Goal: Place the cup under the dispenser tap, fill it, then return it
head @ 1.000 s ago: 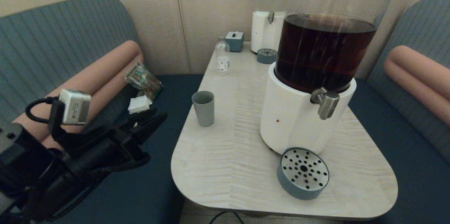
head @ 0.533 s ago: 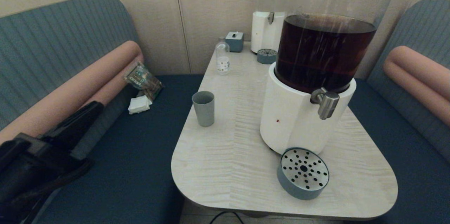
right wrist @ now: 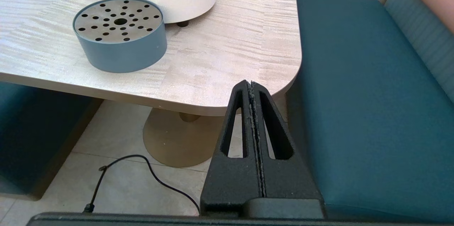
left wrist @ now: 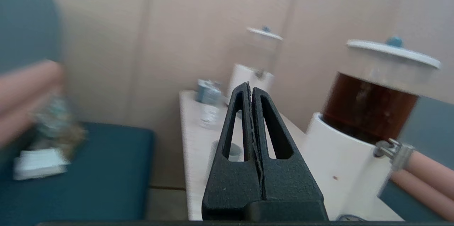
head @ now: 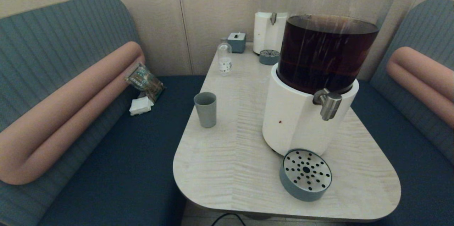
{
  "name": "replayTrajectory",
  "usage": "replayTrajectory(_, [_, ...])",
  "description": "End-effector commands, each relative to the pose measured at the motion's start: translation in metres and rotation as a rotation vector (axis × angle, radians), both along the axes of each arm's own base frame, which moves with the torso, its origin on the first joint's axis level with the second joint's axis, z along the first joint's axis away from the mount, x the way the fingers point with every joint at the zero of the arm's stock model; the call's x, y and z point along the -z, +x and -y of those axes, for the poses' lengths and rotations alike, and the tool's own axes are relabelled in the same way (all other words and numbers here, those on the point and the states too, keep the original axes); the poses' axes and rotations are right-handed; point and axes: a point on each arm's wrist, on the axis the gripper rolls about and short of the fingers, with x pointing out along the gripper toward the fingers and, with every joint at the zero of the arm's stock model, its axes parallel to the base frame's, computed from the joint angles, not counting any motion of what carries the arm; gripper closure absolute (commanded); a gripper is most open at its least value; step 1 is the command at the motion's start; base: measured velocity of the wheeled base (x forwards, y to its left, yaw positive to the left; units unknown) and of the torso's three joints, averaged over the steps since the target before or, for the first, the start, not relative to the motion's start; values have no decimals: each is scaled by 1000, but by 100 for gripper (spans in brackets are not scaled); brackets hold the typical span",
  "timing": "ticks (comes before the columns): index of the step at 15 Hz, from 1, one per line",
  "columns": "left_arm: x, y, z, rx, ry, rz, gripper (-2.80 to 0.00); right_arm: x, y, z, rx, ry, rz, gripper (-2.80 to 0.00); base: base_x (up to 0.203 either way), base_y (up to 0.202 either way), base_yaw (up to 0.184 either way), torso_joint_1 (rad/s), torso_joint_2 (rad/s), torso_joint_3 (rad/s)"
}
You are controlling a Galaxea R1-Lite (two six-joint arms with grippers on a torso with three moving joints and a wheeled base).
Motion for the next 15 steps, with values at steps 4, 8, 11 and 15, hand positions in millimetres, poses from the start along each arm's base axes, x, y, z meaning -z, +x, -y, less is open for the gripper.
replayTrajectory(4, [8, -55, -4, -167, 3, 75, 0, 0, 0, 0, -1, -1, 0, 0, 0, 0, 0, 0, 0, 0])
replayTrajectory(8, [58, -62, -1, -112, 100, -37, 0, 0, 0, 0, -2, -1, -1, 0, 0, 0, 0, 0, 0, 0])
replayTrajectory(11, [94, -46, -1, -106, 190, -265, 0, 0, 0, 0, 0, -1, -1, 0, 0, 0, 0, 0, 0, 0])
replayTrajectory(15, [114, -42, -3, -201, 231, -476, 0, 0, 0, 0, 0, -1, 0, 0, 0, 0, 0, 0, 0, 0])
